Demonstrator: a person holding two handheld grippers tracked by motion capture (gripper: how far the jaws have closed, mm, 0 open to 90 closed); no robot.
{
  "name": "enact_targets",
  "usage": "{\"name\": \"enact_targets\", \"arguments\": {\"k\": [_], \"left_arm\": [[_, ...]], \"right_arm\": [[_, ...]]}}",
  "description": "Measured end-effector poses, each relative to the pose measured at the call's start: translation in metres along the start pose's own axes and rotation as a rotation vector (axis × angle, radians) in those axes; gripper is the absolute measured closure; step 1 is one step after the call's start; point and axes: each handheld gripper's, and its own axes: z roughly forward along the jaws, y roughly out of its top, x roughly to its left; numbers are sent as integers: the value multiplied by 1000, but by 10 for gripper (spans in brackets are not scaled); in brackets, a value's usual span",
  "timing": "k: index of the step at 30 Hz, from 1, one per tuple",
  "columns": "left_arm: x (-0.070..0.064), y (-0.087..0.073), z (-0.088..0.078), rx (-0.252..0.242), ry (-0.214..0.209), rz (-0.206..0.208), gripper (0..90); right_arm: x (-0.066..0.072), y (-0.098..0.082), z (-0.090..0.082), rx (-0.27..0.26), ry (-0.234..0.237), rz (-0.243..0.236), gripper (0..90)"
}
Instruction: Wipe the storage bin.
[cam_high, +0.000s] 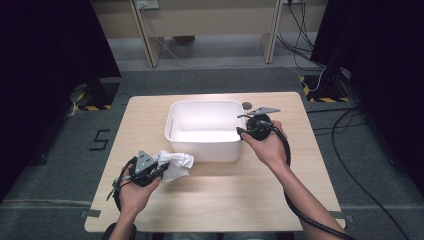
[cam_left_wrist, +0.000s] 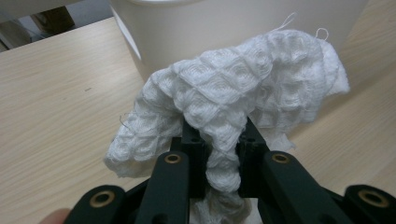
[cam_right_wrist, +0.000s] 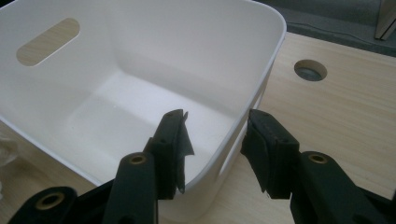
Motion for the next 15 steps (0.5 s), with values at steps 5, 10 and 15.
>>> {"name": "enact_targets", "arguments": {"k": [5,10,15], "left_arm": [[7,-1,-2,9,12,-22,774],[8,1,0,17,20,-9,773],[3,6,2,18,11,2,773]], "right_arm": [[-2,-2,3,6,-23,15,598],[-1,-3,7,14,-27,22,651],[1,-2,9,23,-30,18,670]]}}
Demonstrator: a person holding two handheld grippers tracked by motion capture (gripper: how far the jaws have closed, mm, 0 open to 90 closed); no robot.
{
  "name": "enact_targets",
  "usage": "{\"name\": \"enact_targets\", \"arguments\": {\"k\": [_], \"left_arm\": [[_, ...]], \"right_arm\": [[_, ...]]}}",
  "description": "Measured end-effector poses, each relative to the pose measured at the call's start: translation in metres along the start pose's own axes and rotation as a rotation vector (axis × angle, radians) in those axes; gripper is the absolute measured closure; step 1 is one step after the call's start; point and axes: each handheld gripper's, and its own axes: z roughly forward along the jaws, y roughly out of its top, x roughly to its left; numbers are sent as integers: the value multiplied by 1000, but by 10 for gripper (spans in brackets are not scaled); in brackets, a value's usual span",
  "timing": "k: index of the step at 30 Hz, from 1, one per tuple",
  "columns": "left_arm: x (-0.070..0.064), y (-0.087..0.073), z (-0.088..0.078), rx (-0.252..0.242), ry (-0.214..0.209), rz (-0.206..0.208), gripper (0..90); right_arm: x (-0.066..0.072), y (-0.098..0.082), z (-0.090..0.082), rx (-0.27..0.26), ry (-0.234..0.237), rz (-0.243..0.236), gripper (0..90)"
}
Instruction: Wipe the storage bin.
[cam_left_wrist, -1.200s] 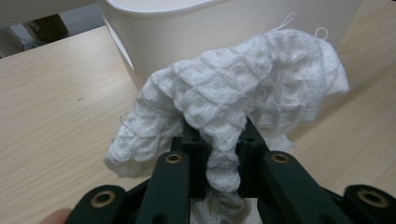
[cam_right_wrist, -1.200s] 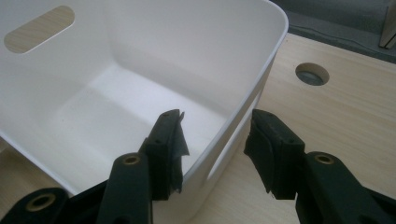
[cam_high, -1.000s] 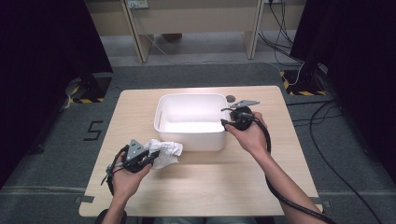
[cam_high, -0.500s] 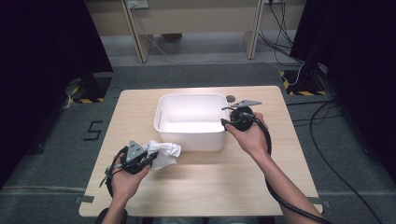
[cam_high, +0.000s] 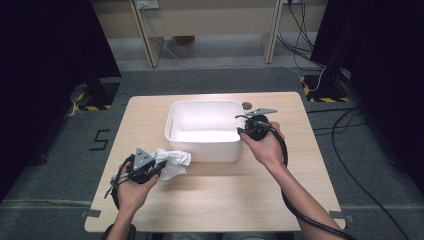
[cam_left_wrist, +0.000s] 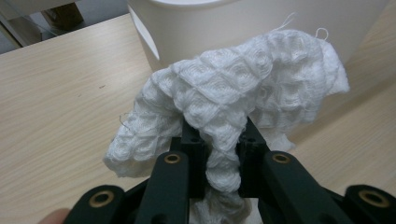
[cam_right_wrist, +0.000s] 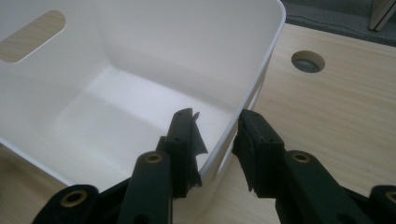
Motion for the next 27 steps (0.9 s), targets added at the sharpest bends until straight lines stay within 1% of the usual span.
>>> {"name": "enact_targets", "arguments": {"k": [3,6,8,10,14,16,19,20,23,27], "left_arm": [[-1,4,2,0,13,-4,773],[-1,9,4,-7,29,-23,773],[-2,14,5,-5,33,-8,773],[-4,18,7,2,33,5,773],[-4,18,10,13,40,-9,773],[-6,18,12,18,43,-9,773],[-6,17,14,28,30,-19,773],[-6,17,15,31,29,-20,773],[-6,16,19,40,29,-19,773],[-7,15,24,55,38,-12,774]], "right_arm": [[1,1,1,0,-8,-18,677],[1,1,2,-1,-10,-30,695],[1,2,4,-3,-10,-44,705],[2,2,4,-1,-15,-48,708],[4,2,4,-1,-23,-60,710],[5,1,3,0,-30,-66,713],[6,1,3,-5,-31,-70,714],[6,0,3,-4,-28,-64,714],[6,0,2,-5,-31,-67,714],[7,0,3,-7,-32,-68,713]]}}
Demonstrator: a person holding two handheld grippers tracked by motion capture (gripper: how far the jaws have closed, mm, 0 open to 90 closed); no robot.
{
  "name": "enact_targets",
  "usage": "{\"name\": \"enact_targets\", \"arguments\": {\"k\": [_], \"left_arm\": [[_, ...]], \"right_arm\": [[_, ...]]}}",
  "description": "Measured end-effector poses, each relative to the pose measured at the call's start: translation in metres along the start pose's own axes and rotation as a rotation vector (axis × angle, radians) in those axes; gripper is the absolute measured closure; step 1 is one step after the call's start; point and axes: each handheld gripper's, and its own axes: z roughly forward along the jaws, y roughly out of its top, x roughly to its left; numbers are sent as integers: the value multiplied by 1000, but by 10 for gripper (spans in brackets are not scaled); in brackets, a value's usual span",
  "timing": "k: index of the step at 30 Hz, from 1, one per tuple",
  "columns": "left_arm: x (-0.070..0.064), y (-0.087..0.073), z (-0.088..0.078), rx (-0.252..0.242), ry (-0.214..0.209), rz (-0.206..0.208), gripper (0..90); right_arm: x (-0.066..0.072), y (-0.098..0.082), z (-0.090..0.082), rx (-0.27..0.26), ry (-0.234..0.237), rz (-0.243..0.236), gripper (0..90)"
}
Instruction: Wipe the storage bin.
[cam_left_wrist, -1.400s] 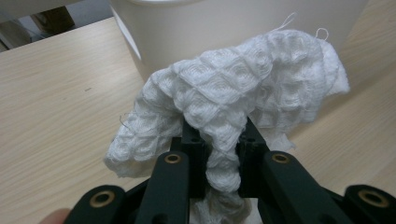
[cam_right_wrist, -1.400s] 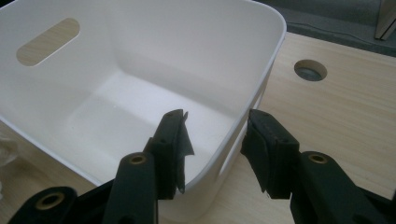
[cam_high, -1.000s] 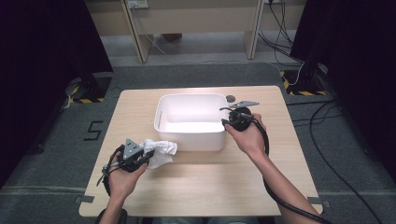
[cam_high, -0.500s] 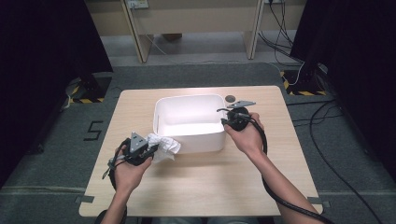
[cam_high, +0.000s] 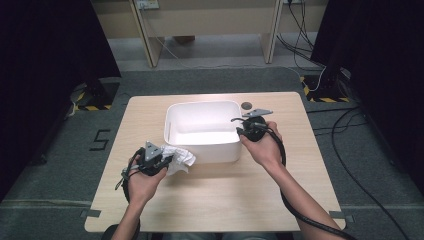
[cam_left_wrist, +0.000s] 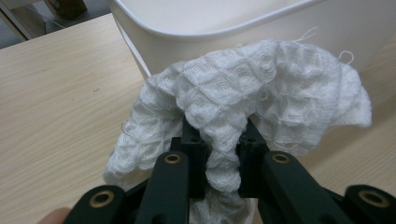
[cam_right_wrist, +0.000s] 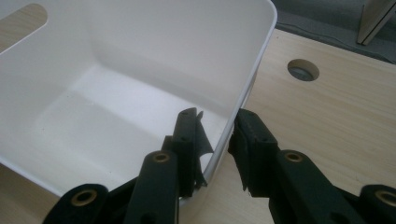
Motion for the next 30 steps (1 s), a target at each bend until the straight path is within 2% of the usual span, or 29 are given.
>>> {"name": "enact_targets", "arguments": {"k": [5,30], "left_arm": [[-1,-3,7,16,3,9,774],[0,-13,29,74,-2,2,774]], "right_arm": [[1,-1,0,-3,2,4,710],[3,-2,0,-14,18,13,701]]}}
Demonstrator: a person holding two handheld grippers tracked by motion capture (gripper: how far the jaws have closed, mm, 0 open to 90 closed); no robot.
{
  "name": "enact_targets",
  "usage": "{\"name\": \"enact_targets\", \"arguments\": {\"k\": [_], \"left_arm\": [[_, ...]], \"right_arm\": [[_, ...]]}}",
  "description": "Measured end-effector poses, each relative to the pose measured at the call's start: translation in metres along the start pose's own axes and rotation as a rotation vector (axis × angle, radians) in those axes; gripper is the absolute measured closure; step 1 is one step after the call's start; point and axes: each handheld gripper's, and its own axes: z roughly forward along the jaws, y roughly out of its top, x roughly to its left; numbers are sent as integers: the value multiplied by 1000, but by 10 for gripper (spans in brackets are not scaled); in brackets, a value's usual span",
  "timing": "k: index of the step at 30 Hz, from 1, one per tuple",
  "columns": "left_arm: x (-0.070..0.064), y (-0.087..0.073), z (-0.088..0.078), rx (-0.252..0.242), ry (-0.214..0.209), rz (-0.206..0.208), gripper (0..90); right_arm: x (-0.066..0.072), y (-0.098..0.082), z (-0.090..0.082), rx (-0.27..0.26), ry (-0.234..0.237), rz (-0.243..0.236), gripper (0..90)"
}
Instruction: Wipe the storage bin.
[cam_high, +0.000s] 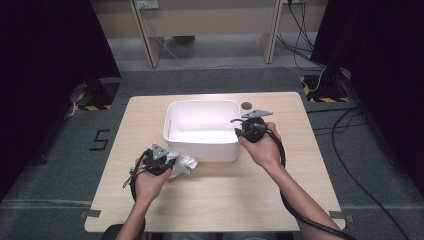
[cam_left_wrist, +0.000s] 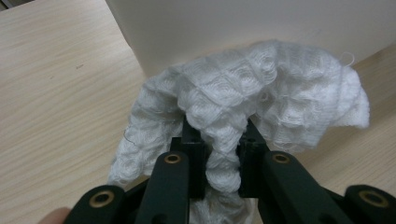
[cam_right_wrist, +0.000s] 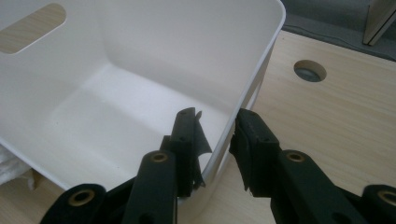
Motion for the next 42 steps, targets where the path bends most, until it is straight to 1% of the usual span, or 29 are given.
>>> {"name": "enact_targets", "arguments": {"k": [3,5,10,14,16,21,24,29,33,39,42], "left_arm": [[0,-1,2,8,-2,-2,774],[1,-2,5,16,-1,1,774],[0,-8,14,43,-2,1,774],[0,-9,17,53,-4,-5,774],[0,-8,18,58,-3,-2,773],[-5,-7,19,68,-6,11,774],[-10,-5,21,72,-20,23,774],[-16,-3,24,62,-30,29,774],[-19,-2,24,60,-23,37,775],[-20,0,21,44,-21,40,775],[-21,4,16,30,-20,50,775]], "right_arm": [[0,0,0,0,3,5,700],[0,0,0,-1,4,0,699],[1,0,0,1,4,3,698],[2,0,-1,2,2,1,696],[2,0,-1,4,4,0,695],[2,0,-1,4,4,3,695],[3,0,-1,6,0,3,695],[4,0,-1,9,0,7,689],[3,0,-1,7,5,7,688],[3,0,-1,7,6,7,687],[3,0,-1,7,8,6,687]]}}
